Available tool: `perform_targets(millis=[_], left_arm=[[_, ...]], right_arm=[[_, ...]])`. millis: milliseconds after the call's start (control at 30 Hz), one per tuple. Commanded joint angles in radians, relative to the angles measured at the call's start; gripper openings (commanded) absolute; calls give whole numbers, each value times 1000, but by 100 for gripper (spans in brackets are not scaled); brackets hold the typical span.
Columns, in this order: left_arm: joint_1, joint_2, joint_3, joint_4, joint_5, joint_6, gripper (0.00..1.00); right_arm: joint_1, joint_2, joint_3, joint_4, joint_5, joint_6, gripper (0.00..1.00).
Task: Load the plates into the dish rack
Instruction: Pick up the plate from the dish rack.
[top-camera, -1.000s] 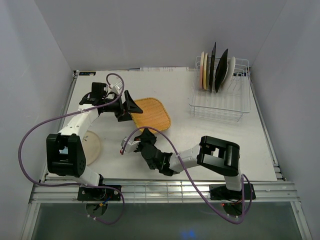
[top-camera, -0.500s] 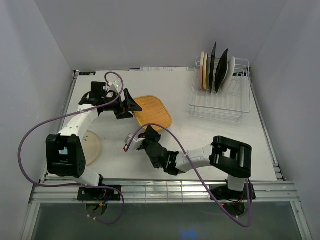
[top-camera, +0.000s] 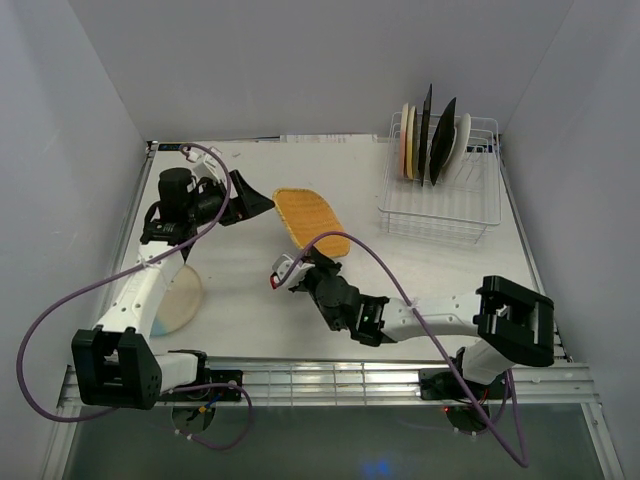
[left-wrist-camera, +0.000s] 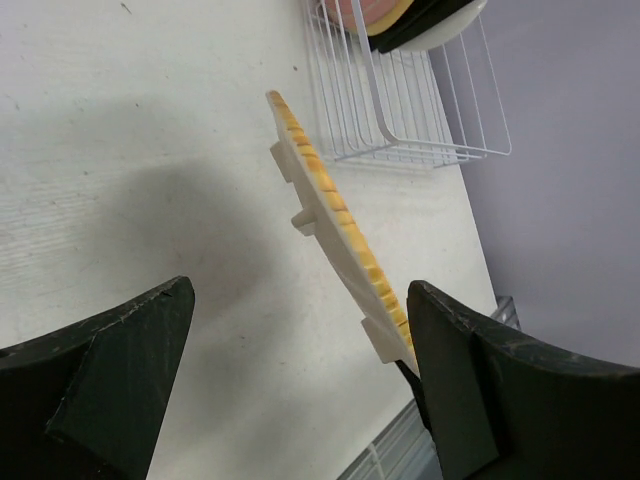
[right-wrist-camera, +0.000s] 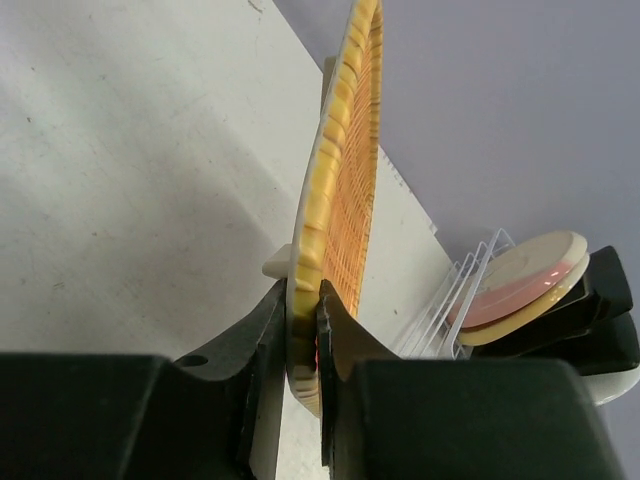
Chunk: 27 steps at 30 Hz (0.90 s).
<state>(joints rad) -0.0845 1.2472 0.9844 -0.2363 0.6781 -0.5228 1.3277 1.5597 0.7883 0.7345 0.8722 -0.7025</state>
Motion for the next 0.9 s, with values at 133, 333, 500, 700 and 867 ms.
perform_targets(millis=[133,333,500,700,867], left_arm=[[5,-106,-82,210,-167,-10,96],[5,-184,-222,429,-152,61,96],[5,-157,-224,440,-152,102,94],[5,-89,-312,563,-206,90,90],[5,-63,-309,577,-215,92,88]], right_arm=[[-73,-200,-6,-84,-96,228,8],[-185,-375,-8,-228,-228,446,8],[-277,-481,11,-303,-294,541,8],[-341,-595,26,-348,-260,587,8],[-404,-667,45,-353,-233,600,8]])
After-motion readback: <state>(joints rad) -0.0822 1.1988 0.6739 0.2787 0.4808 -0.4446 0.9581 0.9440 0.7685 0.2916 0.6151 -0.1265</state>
